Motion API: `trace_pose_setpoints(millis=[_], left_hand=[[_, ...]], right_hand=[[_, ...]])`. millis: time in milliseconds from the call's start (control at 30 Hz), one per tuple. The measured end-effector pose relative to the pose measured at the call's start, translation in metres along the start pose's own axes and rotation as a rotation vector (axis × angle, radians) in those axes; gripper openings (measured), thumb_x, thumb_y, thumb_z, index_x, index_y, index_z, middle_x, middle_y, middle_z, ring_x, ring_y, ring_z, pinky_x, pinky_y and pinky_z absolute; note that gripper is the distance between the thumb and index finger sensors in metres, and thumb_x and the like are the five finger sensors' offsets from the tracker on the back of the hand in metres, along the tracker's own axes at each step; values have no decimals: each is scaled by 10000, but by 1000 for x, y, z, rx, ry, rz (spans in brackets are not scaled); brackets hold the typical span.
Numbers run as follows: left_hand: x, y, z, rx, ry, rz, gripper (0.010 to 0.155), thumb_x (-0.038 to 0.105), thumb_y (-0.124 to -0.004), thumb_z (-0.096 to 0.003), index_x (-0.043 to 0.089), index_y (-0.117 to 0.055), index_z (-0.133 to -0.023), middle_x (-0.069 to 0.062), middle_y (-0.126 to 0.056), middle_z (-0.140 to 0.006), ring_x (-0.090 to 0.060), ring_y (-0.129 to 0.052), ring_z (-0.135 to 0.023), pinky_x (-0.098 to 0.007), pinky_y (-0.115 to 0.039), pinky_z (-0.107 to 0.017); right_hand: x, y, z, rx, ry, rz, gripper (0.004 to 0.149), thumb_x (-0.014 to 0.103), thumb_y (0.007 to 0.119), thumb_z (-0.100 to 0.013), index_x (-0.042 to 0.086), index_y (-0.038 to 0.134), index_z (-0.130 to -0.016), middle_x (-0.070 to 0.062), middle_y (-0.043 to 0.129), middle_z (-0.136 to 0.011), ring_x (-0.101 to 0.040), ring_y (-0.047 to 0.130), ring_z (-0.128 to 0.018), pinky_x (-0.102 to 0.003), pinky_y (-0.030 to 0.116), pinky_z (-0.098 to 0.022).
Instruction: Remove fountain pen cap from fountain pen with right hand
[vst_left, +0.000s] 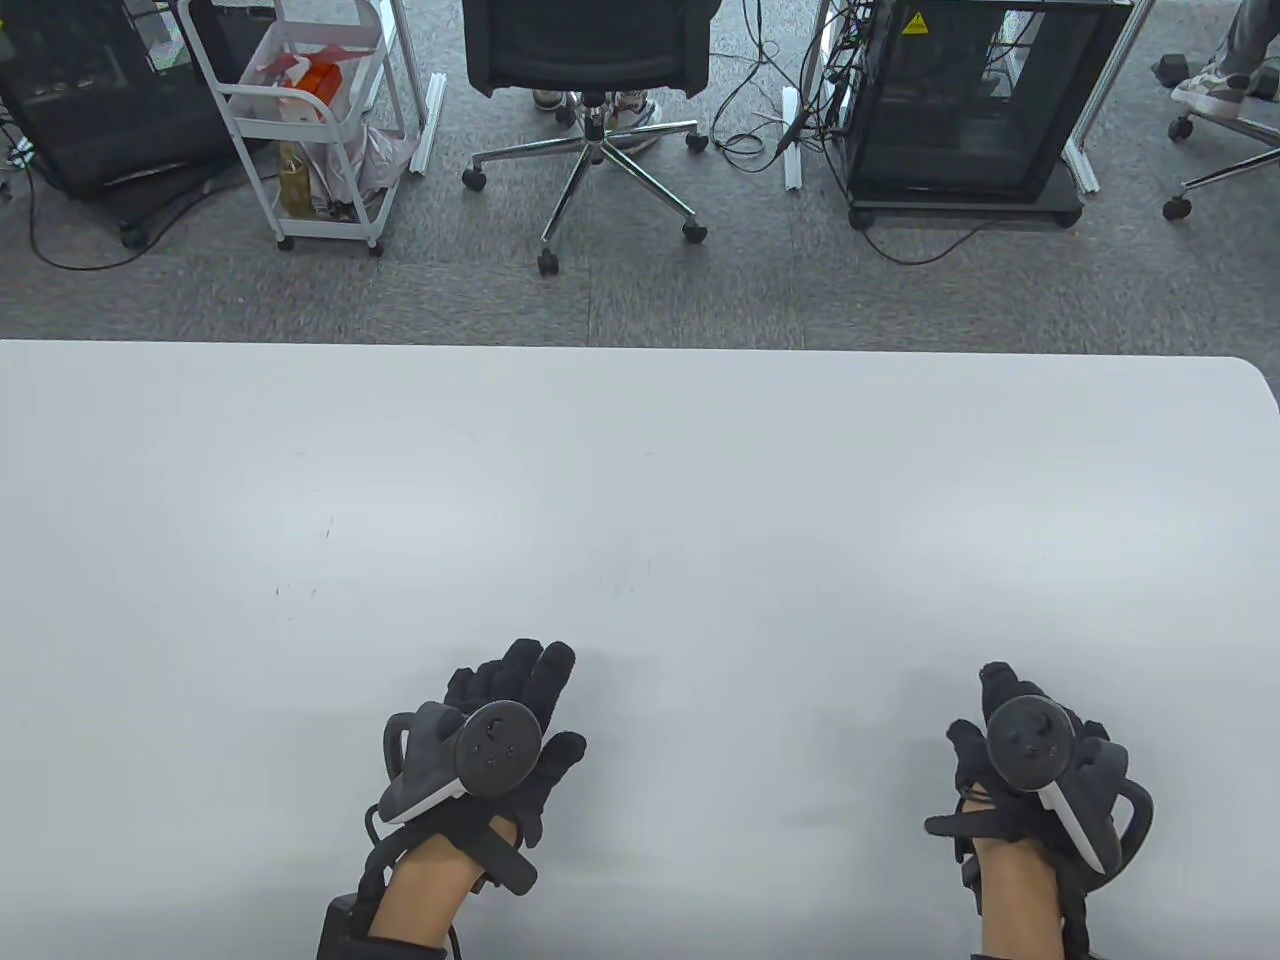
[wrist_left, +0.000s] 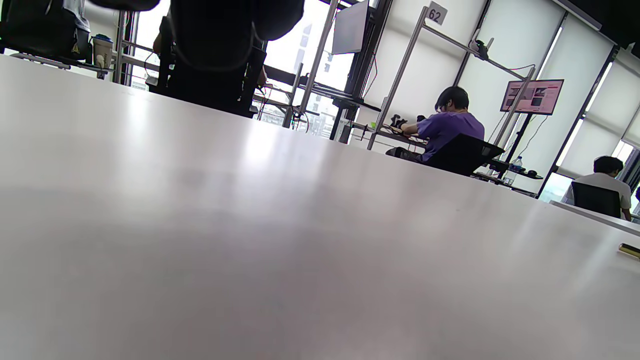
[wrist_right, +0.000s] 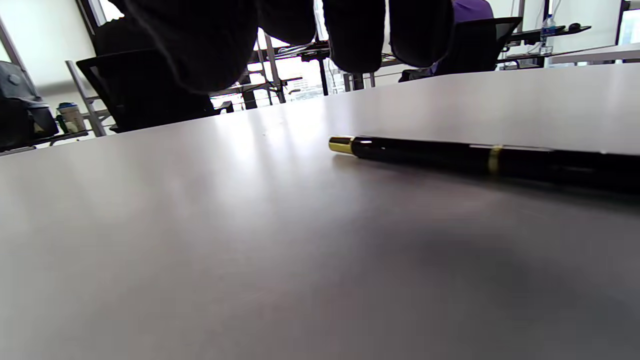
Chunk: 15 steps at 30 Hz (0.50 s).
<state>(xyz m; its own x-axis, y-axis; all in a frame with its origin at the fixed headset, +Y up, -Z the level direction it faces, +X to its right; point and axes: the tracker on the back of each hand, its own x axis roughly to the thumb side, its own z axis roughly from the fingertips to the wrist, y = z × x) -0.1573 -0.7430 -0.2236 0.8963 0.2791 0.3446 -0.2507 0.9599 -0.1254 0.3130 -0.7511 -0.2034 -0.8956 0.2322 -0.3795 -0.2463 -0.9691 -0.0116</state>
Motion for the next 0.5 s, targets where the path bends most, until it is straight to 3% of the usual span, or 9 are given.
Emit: trace_pose_setpoints(millis=[167, 500], left_hand=[[0, 0, 0, -2, -2, 1, 791, 622, -530, -332, 314, -267, -1012, -198, -437, -1115, -490, -651, -984, -728, -485, -649], [-1, 1, 2, -1, -2, 11, 791, 623, -530, -331, 311, -276, -1012, -200, -442, -1113, -490, -659, -980, -728, -489, -646]], right_hand=[[-25, 5, 0, 56, 184, -21, 663, 345, 830, -459, 207, 545, -1041, -177, 656, -1045, -450, 680, -944, -664, 418, -725], [-46, 16, 2, 108, 370, 76, 669, 323, 820, -460, 184, 523, -1043, -147, 637, -1055, -435, 679, -951, -666, 437, -722]])
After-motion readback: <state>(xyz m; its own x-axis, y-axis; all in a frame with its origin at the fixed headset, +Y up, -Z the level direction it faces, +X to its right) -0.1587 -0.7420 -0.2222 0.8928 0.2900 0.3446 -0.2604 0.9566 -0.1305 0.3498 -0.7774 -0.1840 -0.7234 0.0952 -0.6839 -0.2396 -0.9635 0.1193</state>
